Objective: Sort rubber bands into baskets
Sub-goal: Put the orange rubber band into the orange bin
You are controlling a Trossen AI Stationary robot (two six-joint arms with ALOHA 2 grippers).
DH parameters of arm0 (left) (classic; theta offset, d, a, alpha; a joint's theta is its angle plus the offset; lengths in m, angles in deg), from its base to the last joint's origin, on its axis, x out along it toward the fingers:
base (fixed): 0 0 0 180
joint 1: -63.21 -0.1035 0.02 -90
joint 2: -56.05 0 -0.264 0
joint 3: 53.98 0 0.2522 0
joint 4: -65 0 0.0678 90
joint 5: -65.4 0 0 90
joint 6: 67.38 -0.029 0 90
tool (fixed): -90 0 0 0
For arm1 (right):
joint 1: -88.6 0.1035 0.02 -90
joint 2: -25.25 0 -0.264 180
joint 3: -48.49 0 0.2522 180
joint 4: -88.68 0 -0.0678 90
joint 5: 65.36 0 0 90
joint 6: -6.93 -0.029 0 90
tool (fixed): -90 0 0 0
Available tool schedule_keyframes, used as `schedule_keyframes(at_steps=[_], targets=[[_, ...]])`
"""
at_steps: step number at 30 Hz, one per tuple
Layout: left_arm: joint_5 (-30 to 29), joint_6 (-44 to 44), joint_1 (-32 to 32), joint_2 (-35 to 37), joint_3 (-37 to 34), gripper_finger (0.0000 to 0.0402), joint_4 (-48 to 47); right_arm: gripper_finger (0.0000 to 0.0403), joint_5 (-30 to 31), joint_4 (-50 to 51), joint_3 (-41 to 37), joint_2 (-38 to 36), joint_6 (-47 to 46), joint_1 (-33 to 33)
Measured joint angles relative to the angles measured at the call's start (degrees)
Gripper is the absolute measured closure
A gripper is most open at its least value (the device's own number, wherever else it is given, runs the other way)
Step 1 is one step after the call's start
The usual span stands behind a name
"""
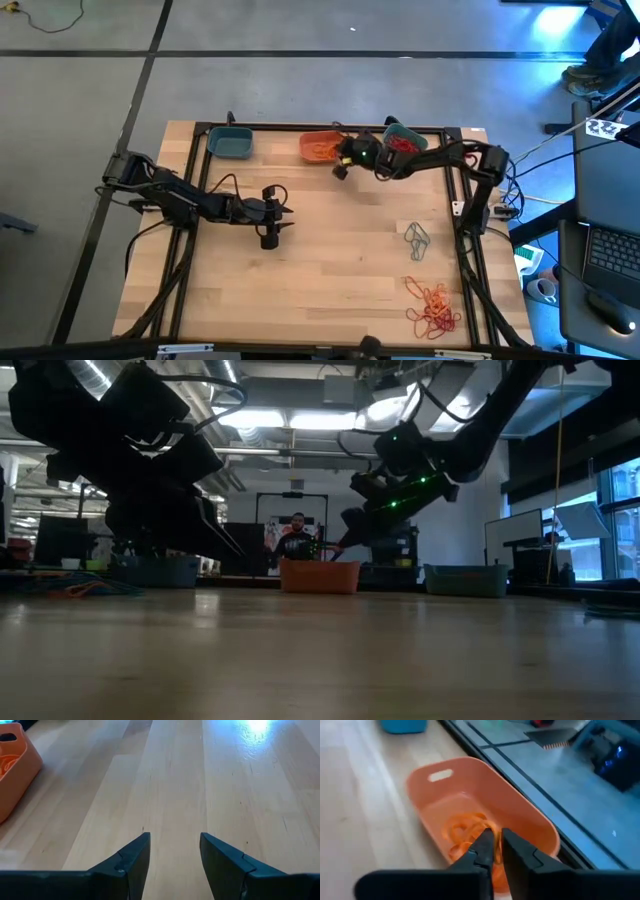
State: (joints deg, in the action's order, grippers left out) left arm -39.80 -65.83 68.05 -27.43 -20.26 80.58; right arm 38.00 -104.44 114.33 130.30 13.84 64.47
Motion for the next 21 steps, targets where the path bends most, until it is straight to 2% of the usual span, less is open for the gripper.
schedule_keyframes(at_steps=[3,9,12,16,21], targets=[[0.00,0.00,0.00,0.00,0.00,0.0232,0.00,0.0329,-0.64,0.52,0.00,0.07,-1.51,-0.84],[0.00,0.07,0.00,0.00,0.00,0.0232,0.00,0.0234,-0.48,2.04,0.00,0.07,-3.01,-0.61],[0.00,0.09,0.00,0.00,0.00,0.0232,-0.01,0.0202,-2.22,4.74,-0.02,-0.62,-2.98,-0.13],[0.00,0.09,0.00,0.00,0.00,0.0232,-0.10,0.0184,-2.20,9.55,-0.02,-5.12,-2.18,1.84],[0.00,0.12,0.04,-0.02,0.00,0.0232,-0.35,0.0187,-2.19,20.64,0.00,-13.18,-2.23,6.71]])
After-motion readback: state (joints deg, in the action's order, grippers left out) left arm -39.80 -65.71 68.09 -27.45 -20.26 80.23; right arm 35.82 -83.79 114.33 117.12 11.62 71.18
